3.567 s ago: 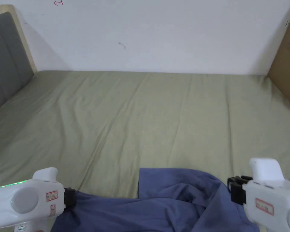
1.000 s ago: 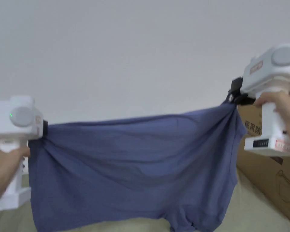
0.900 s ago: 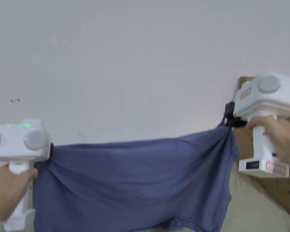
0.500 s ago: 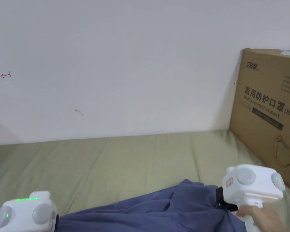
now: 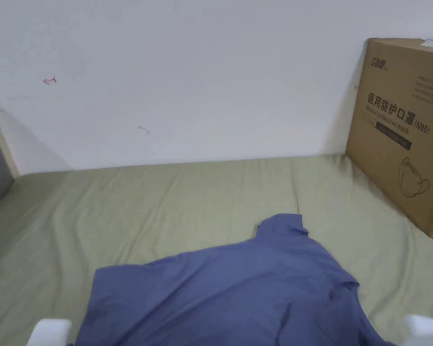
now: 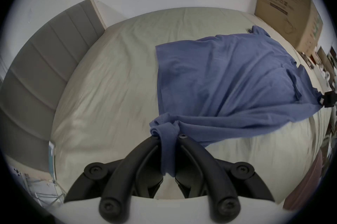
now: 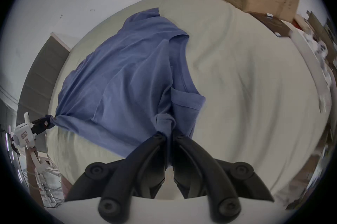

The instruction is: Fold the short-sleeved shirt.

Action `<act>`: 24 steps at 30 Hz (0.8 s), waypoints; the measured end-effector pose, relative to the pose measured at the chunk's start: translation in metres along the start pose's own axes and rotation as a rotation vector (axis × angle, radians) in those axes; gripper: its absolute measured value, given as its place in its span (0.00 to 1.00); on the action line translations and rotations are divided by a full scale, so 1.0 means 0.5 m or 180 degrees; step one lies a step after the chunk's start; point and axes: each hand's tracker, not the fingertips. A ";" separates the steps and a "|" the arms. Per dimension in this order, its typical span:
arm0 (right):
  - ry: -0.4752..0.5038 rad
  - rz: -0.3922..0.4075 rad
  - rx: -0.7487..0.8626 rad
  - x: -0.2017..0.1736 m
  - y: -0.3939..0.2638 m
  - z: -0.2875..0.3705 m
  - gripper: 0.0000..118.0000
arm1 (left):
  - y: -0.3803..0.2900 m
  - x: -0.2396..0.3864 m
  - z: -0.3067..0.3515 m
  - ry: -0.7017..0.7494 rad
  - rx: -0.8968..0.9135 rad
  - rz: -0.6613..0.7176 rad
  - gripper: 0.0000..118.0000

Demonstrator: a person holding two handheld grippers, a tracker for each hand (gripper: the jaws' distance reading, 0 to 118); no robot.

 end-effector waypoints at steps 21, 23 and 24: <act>-0.0087 0.0626 0.0478 -0.153 -0.064 0.080 0.40 | -0.106 -0.013 0.135 -0.0513 0.0072 0.0608 0.51; -0.0159 0.0725 0.0440 -0.189 -0.044 0.040 0.01 | -0.080 0.012 0.103 -0.0548 -0.0032 0.0517 0.00; -0.0144 0.0747 0.0435 -0.203 -0.037 0.024 0.01 | -0.073 0.022 0.092 -0.0478 -0.0020 0.0472 0.00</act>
